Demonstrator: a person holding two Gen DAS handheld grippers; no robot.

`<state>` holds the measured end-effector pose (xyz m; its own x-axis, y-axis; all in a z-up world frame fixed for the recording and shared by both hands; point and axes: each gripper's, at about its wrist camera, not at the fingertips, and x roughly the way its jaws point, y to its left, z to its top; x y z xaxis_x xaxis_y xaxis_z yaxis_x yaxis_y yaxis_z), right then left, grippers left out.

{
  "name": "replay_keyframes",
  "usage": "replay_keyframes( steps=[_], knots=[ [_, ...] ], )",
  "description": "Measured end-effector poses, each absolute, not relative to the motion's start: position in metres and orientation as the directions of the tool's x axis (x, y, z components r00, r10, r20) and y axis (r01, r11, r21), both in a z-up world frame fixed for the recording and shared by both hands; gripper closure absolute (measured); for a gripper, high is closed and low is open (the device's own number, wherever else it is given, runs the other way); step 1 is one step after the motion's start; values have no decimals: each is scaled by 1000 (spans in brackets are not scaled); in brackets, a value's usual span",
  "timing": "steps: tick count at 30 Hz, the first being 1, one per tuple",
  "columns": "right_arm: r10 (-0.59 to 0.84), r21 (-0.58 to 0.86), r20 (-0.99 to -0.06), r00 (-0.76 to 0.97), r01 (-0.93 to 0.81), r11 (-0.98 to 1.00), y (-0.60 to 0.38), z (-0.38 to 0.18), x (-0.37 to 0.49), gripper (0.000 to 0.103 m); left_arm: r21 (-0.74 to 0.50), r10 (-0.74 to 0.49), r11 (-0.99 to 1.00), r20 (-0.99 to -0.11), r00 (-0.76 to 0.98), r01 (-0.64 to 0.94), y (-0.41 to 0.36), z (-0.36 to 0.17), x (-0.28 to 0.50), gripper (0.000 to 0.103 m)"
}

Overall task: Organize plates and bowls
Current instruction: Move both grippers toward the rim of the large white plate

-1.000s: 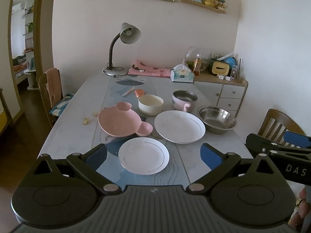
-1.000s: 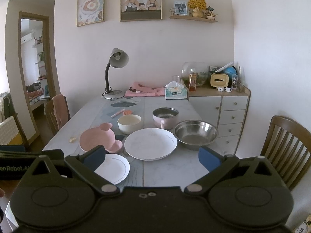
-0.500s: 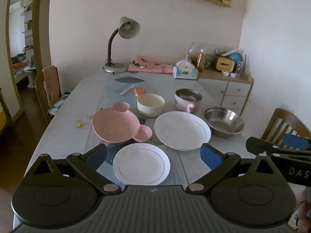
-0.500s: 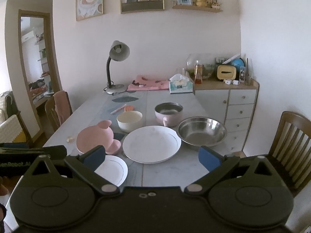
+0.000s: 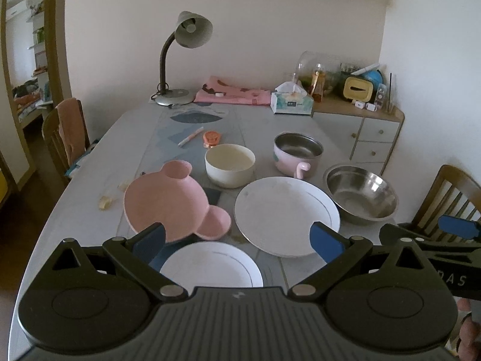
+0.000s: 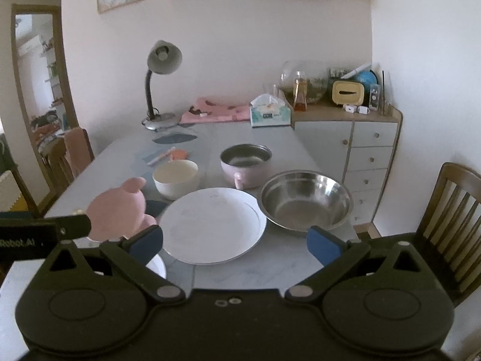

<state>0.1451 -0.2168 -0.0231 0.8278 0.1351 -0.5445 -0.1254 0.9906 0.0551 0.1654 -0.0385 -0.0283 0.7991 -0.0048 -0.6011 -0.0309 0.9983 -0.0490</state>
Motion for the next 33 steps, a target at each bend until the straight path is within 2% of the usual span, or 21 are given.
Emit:
replay_keyframes(
  steps=[4,16,21,27,30,33],
  knots=[
    [123,43,-562,818,-119,992,-219,-33,167,1,-47,-12,999,-618,786,-21,-40,-38,191,0],
    [128,54,-650,749,-122,991,-222,-75,235,17,6,-16,1000,-657,754,26,-39,-64,280,0],
    [142,78,-690,709,-123,989,-224,-91,260,23,2,-53,997,-712,700,78,-41,-83,324,0],
    [152,104,-752,642,-112,988,-223,-114,286,29,-14,-51,998,-784,618,65,-40,-114,368,1],
    [143,108,-783,605,-94,990,-220,-123,300,35,-51,-74,997,-816,573,56,-36,-124,390,9],
    [141,117,-801,582,-78,990,-221,-129,310,42,-64,-80,997,-832,549,48,-34,-131,406,11]
  ],
)
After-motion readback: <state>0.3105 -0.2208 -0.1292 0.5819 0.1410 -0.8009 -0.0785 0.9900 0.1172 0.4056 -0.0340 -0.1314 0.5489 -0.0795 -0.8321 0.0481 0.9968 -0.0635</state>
